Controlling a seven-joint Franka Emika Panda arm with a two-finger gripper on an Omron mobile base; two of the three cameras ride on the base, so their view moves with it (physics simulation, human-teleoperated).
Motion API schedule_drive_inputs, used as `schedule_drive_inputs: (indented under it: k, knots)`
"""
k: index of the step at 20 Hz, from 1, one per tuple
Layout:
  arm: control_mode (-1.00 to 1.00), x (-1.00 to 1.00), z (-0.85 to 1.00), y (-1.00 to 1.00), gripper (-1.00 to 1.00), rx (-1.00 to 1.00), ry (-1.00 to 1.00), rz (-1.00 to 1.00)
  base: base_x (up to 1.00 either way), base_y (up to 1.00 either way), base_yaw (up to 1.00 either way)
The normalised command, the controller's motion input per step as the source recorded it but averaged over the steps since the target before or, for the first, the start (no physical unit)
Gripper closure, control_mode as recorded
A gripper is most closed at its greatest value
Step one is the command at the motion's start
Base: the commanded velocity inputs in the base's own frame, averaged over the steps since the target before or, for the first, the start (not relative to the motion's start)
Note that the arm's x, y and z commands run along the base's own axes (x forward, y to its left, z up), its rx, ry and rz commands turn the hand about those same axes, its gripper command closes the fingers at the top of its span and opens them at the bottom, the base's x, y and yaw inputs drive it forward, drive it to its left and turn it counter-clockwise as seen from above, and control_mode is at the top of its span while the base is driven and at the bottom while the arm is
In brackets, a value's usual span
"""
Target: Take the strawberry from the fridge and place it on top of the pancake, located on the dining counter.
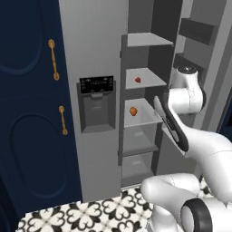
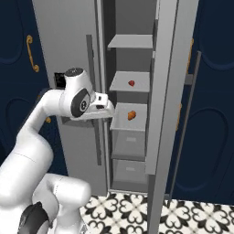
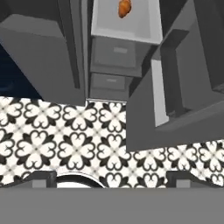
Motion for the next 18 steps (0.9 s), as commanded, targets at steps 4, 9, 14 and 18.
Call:
schedule_drive_inputs:
  k: [4, 9, 14, 18]
  knots:
    - [-1.00, -1.00, 0.56, 0.00, -1.00, 0.45, 0.00, -0.08, 0.00, 0.00, 0.00]
    - [-1.00, -1.00, 0.08, 0.58, -1.00, 0.07, -0.15, -0.04, 0.00, 0.00, 0.00]
    - [-1.00, -0.90, -0.01, 0.42, -1.00, -0.08, -0.05, -0.08, 0.00, 0.00, 0.00]
    - [-1.00, -0.09, 0.00, 0.00, -1.00, -0.19, 0.05, -0.14, 0.00, 0.00, 0.00]
